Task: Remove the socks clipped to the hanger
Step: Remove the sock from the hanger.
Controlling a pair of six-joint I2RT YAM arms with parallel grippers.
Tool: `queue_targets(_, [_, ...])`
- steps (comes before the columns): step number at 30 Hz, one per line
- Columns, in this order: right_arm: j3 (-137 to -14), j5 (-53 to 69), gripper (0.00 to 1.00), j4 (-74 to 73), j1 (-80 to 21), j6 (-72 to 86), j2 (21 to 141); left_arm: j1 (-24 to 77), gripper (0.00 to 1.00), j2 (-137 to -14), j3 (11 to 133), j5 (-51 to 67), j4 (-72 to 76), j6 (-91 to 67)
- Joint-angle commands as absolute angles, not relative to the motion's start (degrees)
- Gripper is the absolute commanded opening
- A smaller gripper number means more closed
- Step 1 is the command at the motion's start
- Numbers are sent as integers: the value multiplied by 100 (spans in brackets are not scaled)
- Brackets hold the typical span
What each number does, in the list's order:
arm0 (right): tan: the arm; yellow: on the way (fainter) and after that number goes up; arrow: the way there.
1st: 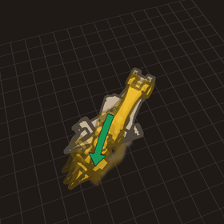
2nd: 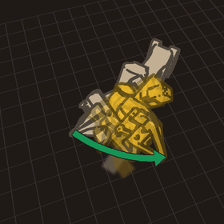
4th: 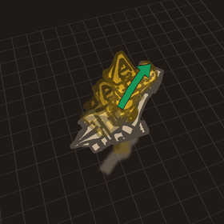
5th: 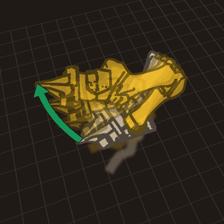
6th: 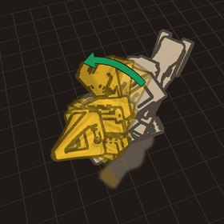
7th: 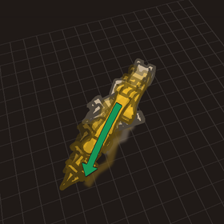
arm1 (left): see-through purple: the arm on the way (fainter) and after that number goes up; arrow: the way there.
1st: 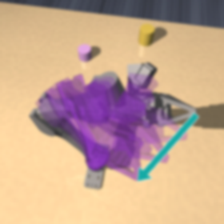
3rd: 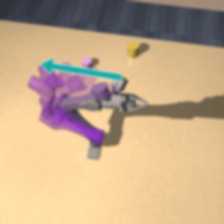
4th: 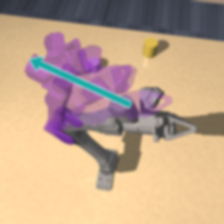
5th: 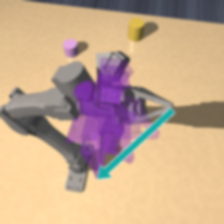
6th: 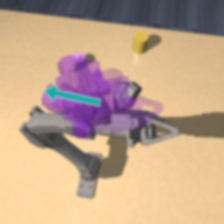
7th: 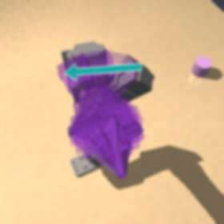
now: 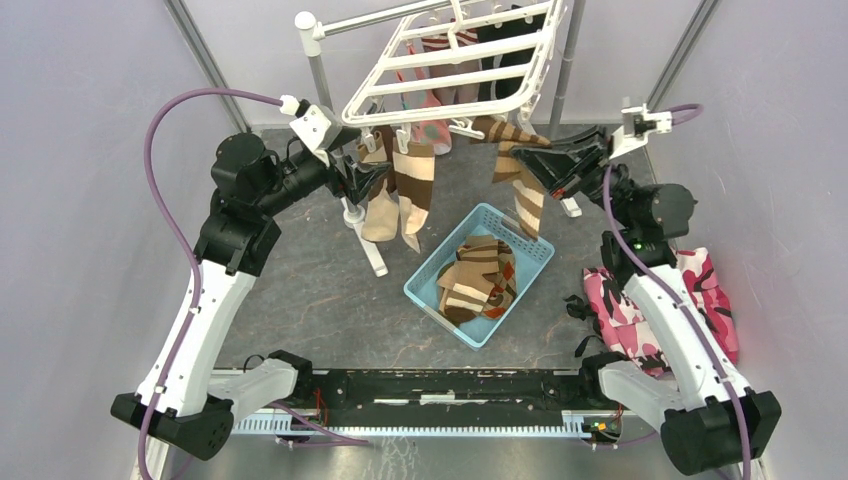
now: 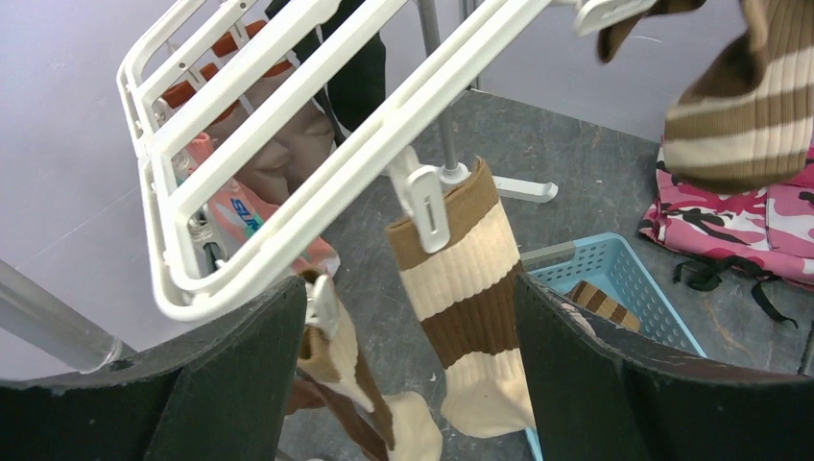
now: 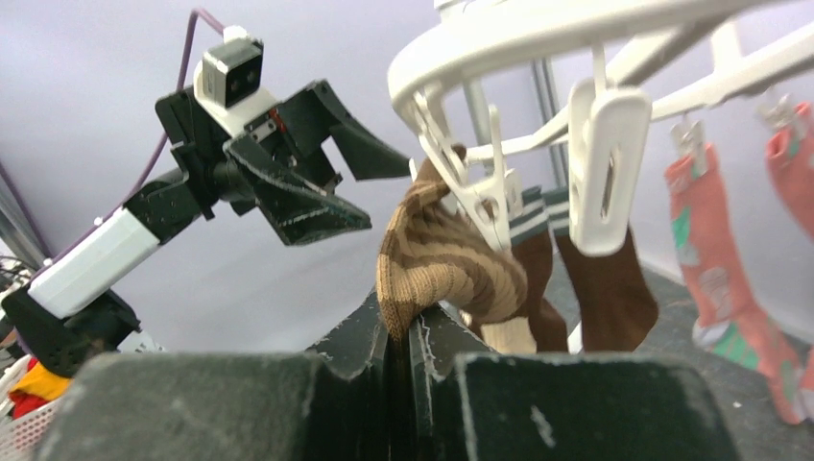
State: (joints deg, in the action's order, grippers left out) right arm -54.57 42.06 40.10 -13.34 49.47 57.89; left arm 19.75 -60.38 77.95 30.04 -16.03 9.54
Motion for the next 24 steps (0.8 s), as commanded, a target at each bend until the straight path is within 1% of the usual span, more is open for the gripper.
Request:
queue_targets(1, [-5839,4302,11,4439,-924,5373,5696,1993,85,-5949,7975,3019,-1507,971])
queue_targets(5, [-5556,4240,11,5033,-543,5881,5784,1993,85,-5885,7938,3154,-1488,799])
queue_targets(8, [-5420,4200,11,5204,-341,6055,5899,1993,85,-5863,7968,3319,-1528,558])
queue_targets(11, [-5217,4303,12,5793,-374,6462,6073,1991,85,-5858,7971,3589,-1570,248])
queue_targets(13, [-5097,4425,14,5860,-538,6377,6057,1994,85,-5839,7892,3826,-1573,37])
queue_targets(17, [-5178,4415,17,4123,-1254,4887,5822,1999,86,-5872,7636,4267,-1432,-574])
queue_targets(24, [-4884,4287,20,3107,-1689,4103,5670,2072,85,-6094,7493,4624,-1211,-876])
